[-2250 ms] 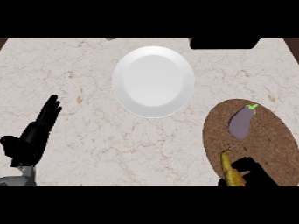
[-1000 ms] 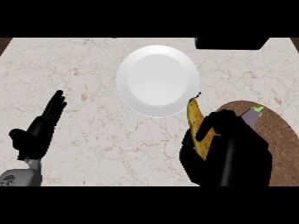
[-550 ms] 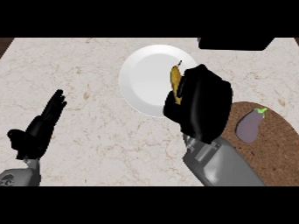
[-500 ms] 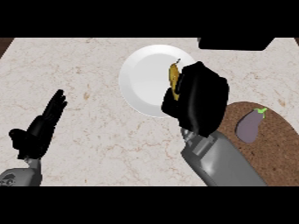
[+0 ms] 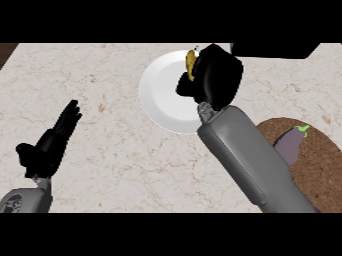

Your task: Pick the pear from the placemat and place it in the plate

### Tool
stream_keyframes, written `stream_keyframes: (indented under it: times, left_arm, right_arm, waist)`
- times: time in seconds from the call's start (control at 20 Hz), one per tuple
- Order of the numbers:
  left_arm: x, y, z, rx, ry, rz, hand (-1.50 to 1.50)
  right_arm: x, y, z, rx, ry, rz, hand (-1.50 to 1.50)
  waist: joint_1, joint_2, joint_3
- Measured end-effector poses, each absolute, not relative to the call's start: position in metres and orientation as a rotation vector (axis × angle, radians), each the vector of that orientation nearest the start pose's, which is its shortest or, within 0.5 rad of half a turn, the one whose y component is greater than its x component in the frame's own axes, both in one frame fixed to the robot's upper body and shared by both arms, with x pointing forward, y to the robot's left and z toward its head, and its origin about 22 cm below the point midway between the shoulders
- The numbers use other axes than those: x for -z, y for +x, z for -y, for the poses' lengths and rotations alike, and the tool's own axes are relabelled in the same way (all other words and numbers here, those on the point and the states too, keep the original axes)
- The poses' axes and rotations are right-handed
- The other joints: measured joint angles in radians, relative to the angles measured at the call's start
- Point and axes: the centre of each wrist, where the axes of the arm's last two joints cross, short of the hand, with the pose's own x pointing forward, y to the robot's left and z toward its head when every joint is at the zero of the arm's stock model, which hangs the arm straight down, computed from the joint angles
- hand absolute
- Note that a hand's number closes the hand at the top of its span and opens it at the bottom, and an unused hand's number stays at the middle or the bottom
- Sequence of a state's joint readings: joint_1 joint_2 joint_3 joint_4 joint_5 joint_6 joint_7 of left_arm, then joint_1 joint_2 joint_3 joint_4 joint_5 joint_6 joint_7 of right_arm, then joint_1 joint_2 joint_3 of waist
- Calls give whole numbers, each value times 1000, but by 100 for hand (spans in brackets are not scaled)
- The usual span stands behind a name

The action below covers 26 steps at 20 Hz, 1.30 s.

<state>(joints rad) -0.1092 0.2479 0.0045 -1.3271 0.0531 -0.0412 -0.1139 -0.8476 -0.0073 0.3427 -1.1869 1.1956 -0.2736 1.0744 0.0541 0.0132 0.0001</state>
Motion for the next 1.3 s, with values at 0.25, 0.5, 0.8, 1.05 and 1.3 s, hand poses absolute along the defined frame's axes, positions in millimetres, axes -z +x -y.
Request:
stream_keyframes:
  times: [0.25,0.5,0.8,1.05,1.3]
  left_arm:
    - [15,267,-291,188,108,1543,0]
    - [13,271,-287,204,99,1545,0]
    - [17,266,-290,190,105,1535,0]
    - [20,263,-290,172,124,1528,0]
    - [24,252,-300,156,143,1514,0]
  right_arm:
    - [-125,381,60,-306,-1256,1317,-150]
    - [-114,396,64,-219,-1205,1284,-150]
    - [-113,402,72,24,-1151,1389,-150]
    - [-106,394,81,249,-1066,1458,-150]
    - [-81,363,93,372,-976,1510,-150]
  waist:
    - [8,4,0]
    - [17,5,0]
    - [7,0,1]
    - [-15,-7,1]
    - [-43,-14,1]
